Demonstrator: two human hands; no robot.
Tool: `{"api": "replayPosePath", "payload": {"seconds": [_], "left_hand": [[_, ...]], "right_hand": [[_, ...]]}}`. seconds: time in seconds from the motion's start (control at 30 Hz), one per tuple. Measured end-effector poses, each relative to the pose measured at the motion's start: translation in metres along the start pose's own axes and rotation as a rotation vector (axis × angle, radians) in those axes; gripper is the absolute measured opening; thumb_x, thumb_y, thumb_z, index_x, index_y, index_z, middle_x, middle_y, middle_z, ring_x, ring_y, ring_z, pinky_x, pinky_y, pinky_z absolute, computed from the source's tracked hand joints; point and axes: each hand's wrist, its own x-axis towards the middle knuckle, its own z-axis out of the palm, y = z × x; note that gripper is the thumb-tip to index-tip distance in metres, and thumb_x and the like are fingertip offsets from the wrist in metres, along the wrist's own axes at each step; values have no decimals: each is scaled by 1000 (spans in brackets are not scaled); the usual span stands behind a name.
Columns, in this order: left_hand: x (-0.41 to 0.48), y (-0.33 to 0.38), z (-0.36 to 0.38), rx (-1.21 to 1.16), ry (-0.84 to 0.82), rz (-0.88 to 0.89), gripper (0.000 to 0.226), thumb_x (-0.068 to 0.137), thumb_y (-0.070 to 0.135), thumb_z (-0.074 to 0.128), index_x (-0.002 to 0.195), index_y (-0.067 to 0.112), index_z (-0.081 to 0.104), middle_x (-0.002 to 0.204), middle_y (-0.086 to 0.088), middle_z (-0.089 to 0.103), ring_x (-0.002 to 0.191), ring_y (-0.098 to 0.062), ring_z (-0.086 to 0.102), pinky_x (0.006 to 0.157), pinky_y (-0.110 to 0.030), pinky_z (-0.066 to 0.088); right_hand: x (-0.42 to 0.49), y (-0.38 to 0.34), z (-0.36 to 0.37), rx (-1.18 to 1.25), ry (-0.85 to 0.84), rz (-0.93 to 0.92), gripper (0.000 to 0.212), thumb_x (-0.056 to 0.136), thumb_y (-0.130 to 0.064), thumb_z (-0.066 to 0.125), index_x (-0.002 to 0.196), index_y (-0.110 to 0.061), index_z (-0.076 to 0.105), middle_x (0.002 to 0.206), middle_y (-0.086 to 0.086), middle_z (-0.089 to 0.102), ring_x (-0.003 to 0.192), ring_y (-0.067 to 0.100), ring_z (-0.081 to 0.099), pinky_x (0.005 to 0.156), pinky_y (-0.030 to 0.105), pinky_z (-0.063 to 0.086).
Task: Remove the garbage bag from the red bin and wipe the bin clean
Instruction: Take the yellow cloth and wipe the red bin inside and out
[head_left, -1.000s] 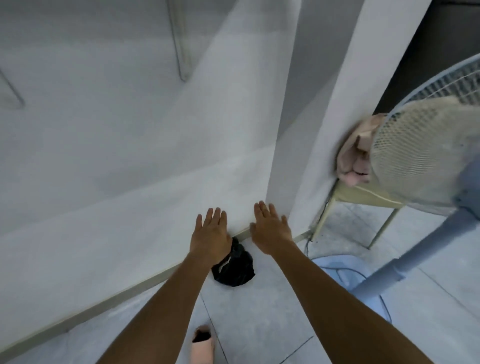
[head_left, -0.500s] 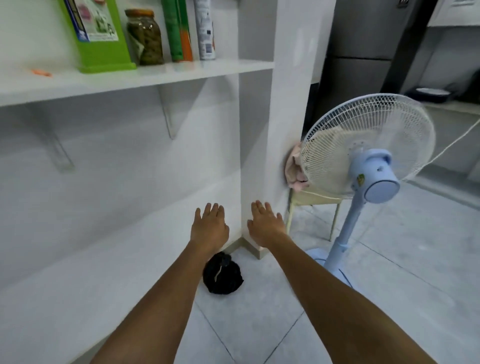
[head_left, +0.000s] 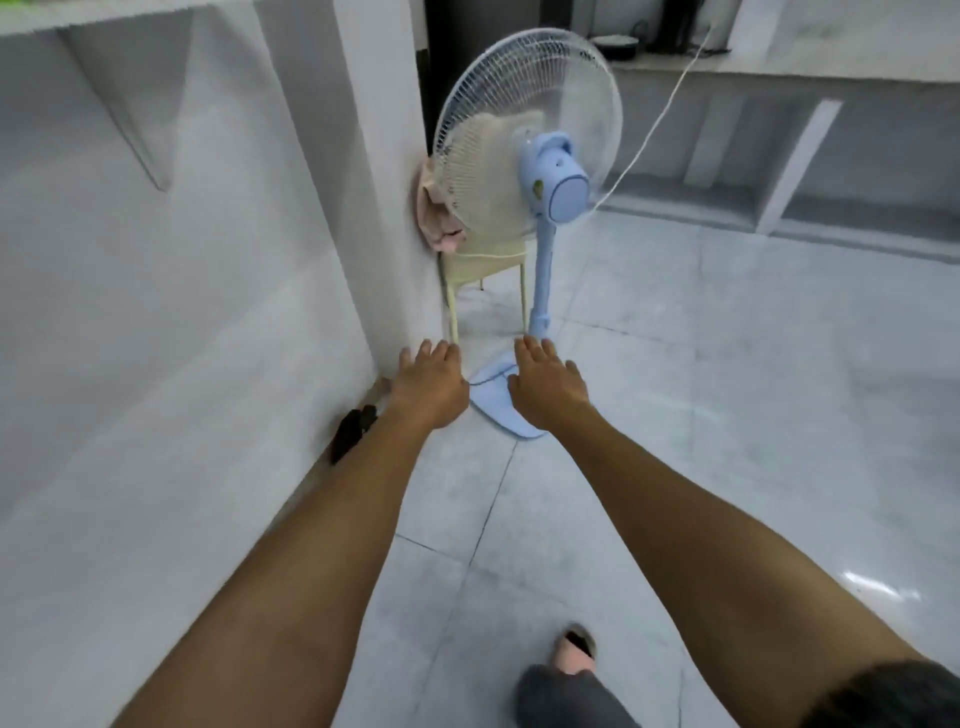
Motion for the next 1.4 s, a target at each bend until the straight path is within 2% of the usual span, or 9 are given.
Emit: {"api": "replayPosePath", "payload": {"seconds": [0.1, 0.33, 0.53, 0.7, 1.0, 1.1, 1.27, 1.4], "left_hand": [[-5, 62, 4, 8, 13, 140, 48, 98, 22, 31, 144, 7, 28, 149, -8, 33, 137, -26, 27, 112, -44, 17], [-15, 238, 10, 44, -6, 515, 54, 99, 20, 28, 150, 6, 15, 159, -7, 16, 146, -25, 9, 116, -46, 5], [-61, 415, 8, 59, 0, 832, 55, 100, 21, 27, 150, 6, 13, 159, -6, 14, 147, -25, 8, 117, -45, 4], [-121, 561, 6, 55, 82, 1081, 54, 100, 23, 29, 149, 5, 16, 157, -8, 19, 146, -26, 11, 117, -46, 8], [-183, 743, 9, 72, 56, 1265, 54, 100, 24, 27, 148, 3, 17, 157, -10, 21, 145, -27, 14, 116, -48, 12], [-179, 800, 6, 97, 53, 1305, 54, 101, 26, 26, 149, 3, 16, 158, -10, 18, 145, -27, 13, 116, -49, 12], [-145, 905, 2, 69, 68, 1332, 52, 100, 25, 27, 147, 4, 21, 156, -10, 22, 145, -28, 14, 116, -50, 13], [-114, 987, -7, 85, 33, 1325, 49, 99, 24, 28, 144, 2, 27, 153, -11, 28, 143, -29, 19, 115, -50, 16]], "right_hand": [[-46, 53, 5, 33, 10, 156, 57, 103, -27, 26, 153, -11, 4, 163, 1, 2, 149, 21, 2, 117, 46, 16], [-162, 192, -7, 107, 146, 526, 58, 102, -28, 26, 153, -10, 6, 163, 2, 3, 149, 22, 2, 116, 46, 17], [-297, 311, -19, 144, 253, 854, 58, 102, -26, 27, 153, -9, 6, 163, 2, 4, 149, 23, 3, 115, 46, 19], [-417, 405, -36, 124, 315, 1072, 57, 101, -24, 27, 153, -9, 9, 162, 3, 6, 148, 23, 6, 114, 47, 21], [-554, 539, -69, 100, 371, 1253, 57, 102, -26, 26, 153, -9, 9, 163, 3, 6, 149, 24, 6, 116, 47, 21], [-570, 591, -84, 97, 391, 1266, 57, 101, -26, 26, 153, -8, 9, 163, 4, 7, 149, 24, 7, 115, 45, 21], [-576, 694, -111, 89, 436, 1277, 58, 101, -27, 29, 153, -9, 12, 162, 4, 10, 149, 24, 9, 117, 46, 20], [-574, 766, -127, 109, 410, 1287, 57, 102, -28, 28, 153, -9, 11, 162, 4, 10, 149, 24, 8, 118, 45, 20]]}}
